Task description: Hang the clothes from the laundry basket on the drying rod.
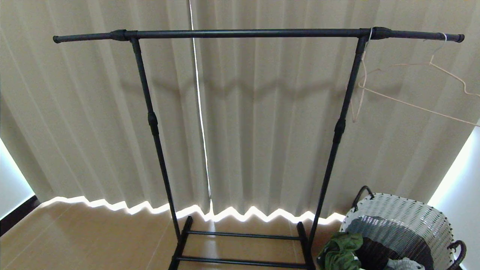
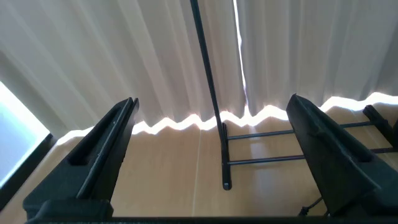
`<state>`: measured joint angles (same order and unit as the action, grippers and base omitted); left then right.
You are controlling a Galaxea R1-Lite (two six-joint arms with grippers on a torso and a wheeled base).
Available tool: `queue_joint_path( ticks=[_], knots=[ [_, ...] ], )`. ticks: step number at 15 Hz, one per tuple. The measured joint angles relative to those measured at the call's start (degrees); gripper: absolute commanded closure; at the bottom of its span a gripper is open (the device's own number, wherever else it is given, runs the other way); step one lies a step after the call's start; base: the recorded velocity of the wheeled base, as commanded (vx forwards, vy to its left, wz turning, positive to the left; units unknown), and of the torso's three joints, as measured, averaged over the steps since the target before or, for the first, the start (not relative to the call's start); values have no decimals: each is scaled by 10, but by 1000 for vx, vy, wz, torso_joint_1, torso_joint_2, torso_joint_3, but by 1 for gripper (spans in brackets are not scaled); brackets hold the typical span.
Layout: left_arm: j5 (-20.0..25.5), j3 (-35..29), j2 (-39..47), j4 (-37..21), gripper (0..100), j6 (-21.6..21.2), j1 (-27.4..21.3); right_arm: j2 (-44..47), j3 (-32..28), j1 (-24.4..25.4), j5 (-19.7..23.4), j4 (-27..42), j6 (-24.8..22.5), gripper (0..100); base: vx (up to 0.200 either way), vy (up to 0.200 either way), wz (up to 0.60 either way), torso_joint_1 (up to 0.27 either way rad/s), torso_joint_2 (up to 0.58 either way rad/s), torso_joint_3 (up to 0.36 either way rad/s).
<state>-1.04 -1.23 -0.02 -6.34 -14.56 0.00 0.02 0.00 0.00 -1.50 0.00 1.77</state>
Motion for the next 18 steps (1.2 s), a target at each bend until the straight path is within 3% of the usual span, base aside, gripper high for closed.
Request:
queue_joint_path(
  ticks=[7,18],
  knots=[
    [0,0,0,0,0,-1,0,0,0,0,2,-1,-6,0,0,0,0,-161,388,208],
    [0,0,0,0,0,-2,0,0,0,0,2,-1,-8,0,0,0,0,-4,14,9]
  ],
)
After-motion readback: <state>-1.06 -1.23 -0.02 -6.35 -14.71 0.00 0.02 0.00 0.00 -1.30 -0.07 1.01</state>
